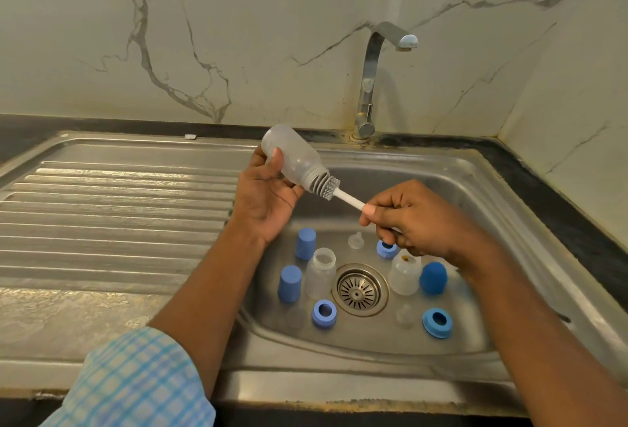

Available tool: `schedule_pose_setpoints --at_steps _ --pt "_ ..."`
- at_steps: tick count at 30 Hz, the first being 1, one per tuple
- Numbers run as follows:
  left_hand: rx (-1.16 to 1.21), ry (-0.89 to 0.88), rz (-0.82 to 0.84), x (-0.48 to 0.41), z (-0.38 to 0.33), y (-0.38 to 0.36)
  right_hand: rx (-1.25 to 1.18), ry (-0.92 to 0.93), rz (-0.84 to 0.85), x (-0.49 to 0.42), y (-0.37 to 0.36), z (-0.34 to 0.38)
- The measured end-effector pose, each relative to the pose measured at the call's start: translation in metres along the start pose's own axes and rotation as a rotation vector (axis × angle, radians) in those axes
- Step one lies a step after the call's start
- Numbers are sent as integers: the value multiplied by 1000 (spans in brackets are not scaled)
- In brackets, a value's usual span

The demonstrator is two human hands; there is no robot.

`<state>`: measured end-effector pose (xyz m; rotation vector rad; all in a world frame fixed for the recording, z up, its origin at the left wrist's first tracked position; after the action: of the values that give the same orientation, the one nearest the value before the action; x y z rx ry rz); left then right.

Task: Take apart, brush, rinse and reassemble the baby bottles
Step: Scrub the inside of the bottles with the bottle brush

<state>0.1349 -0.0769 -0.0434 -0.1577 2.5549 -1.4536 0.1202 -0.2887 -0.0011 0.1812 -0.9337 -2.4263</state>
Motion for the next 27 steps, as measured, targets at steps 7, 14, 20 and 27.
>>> schedule_pose_setpoints --at_steps 7,14,20,27 --pt "37 124 158 4 20 -8 -110 -38 16 -1 -9 3" --pt "24 210 151 13 31 -14 44 44 -173 -14 -16 3" --pt "-118 180 30 11 33 -11 230 64 -346 -22 -19 2" --pt "-275 46 -186 10 33 -5 403 27 -531 -20 -12 8"
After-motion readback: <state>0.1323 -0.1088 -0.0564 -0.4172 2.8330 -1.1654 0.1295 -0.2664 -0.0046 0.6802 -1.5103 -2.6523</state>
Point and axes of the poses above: each hand's wrist, its own x-axis away from the middle knuckle, its own y-axis out of the back of the hand, z = x × y, the point moved 4 cm from there along -x, towards the middle knuckle, and after that the axes turned 7 degrees about x, right-handed, at the moved point
